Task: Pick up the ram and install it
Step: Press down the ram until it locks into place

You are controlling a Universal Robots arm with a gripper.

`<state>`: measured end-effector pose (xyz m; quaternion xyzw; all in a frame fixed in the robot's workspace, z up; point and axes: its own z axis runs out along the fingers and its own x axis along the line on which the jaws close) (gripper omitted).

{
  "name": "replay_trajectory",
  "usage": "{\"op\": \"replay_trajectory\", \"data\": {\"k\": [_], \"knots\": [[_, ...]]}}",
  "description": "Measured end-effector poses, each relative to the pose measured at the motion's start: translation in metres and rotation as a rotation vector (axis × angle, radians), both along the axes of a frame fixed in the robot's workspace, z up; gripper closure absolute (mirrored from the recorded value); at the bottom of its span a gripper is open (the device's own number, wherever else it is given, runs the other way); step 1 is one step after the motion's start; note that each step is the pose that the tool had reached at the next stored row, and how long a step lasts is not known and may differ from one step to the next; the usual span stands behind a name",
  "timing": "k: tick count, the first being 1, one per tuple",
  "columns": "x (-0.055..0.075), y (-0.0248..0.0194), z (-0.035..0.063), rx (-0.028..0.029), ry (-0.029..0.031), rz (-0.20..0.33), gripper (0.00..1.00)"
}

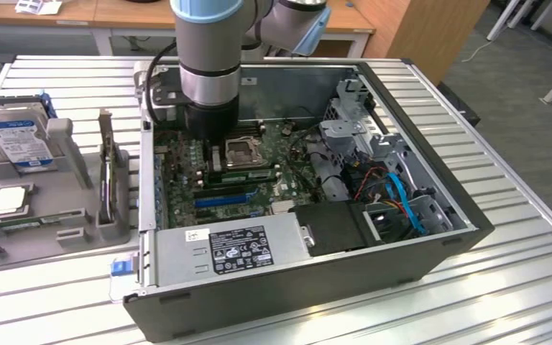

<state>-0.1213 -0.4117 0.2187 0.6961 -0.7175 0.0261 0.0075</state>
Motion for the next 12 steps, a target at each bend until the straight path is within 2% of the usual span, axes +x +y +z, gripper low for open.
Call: {"op": "replay_trajectory", "data": {"k": [2,6,8,9,11,12], "knots": [[0.000,0.0000,0.0018,-0.0001,0.0000,0.000,0.89],[0.000,0.0000,0.0196,-0.0001,0.0000,0.000,0.89],[0.000,0.0001,0.0210,-0.0001,-0.0001,0.000,0.89],[0.000,0.0010,0.0209,-0.0015,-0.0003,0.000,0.89],[0.000,0.0082,0.0211,-0.0081,0.0000,0.000,0.89],[0.000,0.0101,0.0210,-0.0110,0.0000,0.000,0.89]]}}
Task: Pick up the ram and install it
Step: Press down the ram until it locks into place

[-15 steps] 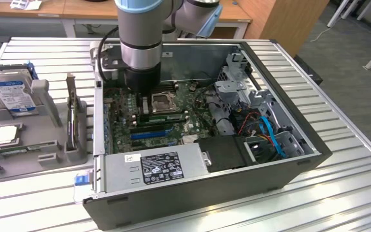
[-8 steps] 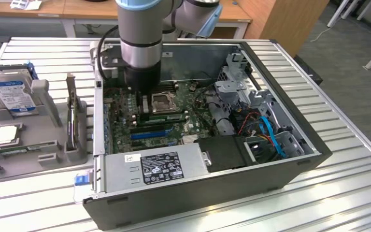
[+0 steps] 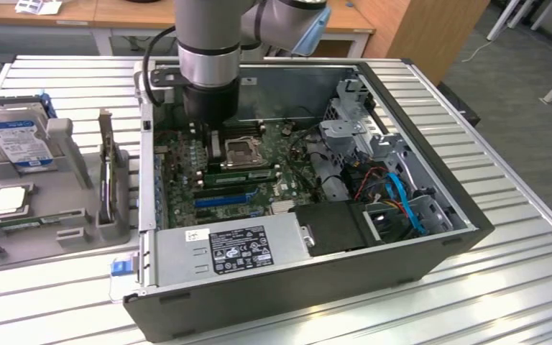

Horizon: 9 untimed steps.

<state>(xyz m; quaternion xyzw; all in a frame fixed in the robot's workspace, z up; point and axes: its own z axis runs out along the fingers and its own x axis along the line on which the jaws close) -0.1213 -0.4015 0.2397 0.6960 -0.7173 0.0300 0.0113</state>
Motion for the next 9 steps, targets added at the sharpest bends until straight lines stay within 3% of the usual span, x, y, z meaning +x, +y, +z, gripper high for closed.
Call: {"op": "replay_trajectory", "data": {"k": [3,9], "knots": [[0.000,0.0005,-0.0005,-0.0018,-0.0001,0.000,0.89],[0.000,0.0005,-0.0108,-0.0025,0.0000,0.000,0.89]]}}
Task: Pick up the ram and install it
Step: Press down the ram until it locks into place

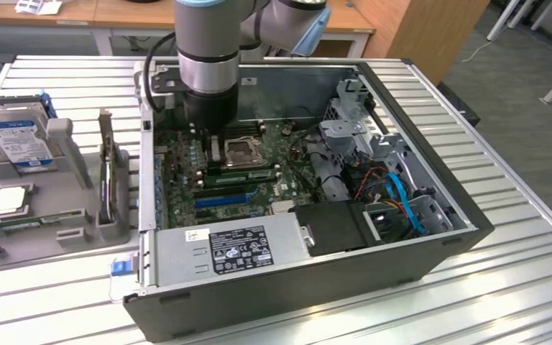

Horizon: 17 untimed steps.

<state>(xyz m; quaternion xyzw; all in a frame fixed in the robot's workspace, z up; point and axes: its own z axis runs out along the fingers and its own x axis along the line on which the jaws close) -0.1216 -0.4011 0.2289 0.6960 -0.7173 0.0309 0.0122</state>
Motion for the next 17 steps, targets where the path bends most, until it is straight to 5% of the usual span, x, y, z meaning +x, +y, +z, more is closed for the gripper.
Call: {"op": "replay_trajectory", "data": {"k": [10,14,17], "knots": [[0.000,-0.0001,-0.0078,-0.0009,0.0004,0.000,0.89],[0.000,0.0000,0.0060,-0.0004,0.0001,0.000,0.89],[0.000,0.0001,0.0069,0.0000,-0.0002,0.000,0.89]]}}
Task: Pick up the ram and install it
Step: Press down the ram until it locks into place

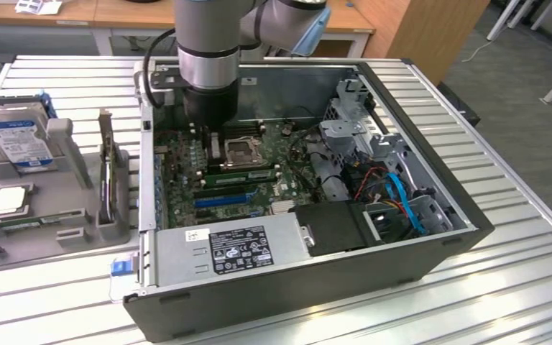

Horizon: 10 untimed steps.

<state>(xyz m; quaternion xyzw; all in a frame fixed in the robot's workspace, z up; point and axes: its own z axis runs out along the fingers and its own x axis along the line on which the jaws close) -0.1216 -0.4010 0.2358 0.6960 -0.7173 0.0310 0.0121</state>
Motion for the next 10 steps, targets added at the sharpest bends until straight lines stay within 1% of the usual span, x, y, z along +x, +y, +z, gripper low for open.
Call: {"op": "replay_trajectory", "data": {"k": [2,4,10], "knots": [[0.000,-0.0001,0.0002,-0.0003,0.0002,0.000,0.89],[0.004,-0.0001,0.0003,-0.0006,0.0016,0.000,0.89],[0.025,-0.0001,0.0004,-0.0002,0.0087,0.001,0.89]]}}
